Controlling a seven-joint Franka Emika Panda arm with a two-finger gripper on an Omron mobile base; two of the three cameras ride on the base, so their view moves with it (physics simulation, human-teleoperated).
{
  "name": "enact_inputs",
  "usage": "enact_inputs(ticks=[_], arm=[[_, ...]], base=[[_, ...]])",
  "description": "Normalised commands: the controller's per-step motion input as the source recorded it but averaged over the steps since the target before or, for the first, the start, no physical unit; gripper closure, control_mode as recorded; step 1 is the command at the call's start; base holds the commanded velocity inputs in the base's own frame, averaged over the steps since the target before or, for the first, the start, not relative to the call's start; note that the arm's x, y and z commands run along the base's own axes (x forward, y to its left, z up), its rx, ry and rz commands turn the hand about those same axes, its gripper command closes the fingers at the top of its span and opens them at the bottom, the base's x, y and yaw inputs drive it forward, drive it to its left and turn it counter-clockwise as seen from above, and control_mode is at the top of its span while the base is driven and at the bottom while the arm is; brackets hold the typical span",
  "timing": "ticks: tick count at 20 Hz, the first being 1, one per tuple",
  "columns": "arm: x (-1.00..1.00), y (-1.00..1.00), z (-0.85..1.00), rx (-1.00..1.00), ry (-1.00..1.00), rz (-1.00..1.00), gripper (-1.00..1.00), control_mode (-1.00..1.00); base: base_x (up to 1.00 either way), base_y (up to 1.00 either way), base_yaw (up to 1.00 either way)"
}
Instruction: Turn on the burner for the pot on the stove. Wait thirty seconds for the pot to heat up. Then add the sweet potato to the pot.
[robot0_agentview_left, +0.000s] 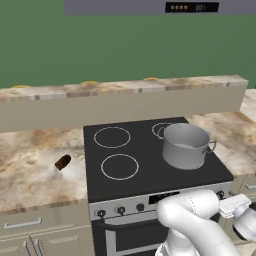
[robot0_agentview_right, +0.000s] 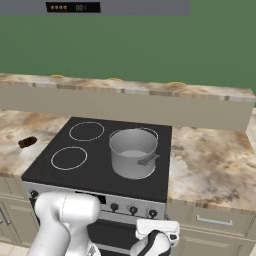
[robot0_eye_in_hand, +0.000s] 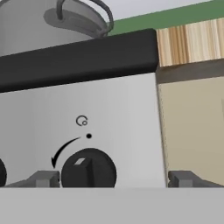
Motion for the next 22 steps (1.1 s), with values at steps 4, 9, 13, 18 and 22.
enact_inputs(ticks=[4, 9, 13, 18, 22], arm=[[-0.07, 0.27, 0.00, -0.08, -0.09, -0.04, 1.00, -1.00], [-0.26, 0.25, 0.00, -0.11, -0.10, -0.06, 1.00, -1.00], [-0.35, 0.25, 0.00, -0.11, -0.09, -0.09, 1.00, -1.00], [-0.05, 0.19, 0.03, -0.11, -0.06, -0.06, 1.00, -1.00], [0.37, 0.00, 0.05, -0.04, -0.04, 0.00, 1.00, -1.00]], base=[[0.00, 0.00, 0.00], [0.00, 0.00, 0.00], [0.00, 0.00, 0.00], [0.00, 0.00, 0.00], [0.00, 0.00, 0.00]])
